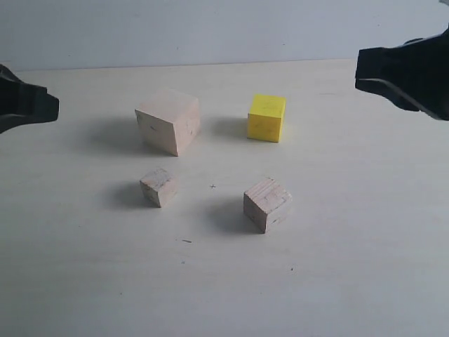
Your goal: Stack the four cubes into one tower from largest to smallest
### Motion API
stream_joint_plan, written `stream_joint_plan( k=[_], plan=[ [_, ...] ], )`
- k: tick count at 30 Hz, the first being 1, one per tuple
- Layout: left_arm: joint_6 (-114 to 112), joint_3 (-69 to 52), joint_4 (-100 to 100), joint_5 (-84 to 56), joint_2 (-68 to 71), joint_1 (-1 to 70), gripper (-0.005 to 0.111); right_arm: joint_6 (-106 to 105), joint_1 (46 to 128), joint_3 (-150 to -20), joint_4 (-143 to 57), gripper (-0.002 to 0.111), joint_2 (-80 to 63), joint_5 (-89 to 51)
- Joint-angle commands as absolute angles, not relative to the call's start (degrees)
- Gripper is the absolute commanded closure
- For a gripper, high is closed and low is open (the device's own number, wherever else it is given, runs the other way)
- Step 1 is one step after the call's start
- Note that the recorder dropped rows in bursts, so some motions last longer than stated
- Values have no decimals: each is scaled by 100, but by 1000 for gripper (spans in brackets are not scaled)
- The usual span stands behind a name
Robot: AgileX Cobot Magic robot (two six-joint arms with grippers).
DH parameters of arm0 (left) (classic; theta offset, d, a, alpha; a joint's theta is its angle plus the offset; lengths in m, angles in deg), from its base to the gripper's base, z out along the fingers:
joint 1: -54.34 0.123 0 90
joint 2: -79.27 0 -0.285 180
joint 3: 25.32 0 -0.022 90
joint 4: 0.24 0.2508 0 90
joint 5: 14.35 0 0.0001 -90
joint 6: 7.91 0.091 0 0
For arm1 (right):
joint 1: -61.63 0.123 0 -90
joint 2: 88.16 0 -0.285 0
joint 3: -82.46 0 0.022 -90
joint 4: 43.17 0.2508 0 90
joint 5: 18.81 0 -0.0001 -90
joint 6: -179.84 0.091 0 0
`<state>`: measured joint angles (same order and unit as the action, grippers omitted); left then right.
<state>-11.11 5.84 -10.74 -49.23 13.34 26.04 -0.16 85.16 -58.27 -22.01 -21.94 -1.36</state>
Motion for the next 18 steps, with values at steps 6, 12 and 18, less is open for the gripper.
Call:
stream_joint_plan(
  k=[6,12,18],
  plan=[
    [-1127,508,-774,-4625,349,2579,107,-125,8530,-5860,-1923,108,-1753,9],
    [-1127,-150,-570,-4912,-822,2793,107,-170,8530,-5860,-1922,108,-1730,295],
    [-949,-1516,-522,-5189,-1751,3410,107,-168,8530,-5860,-1922,108,-1730,896]
  ],
)
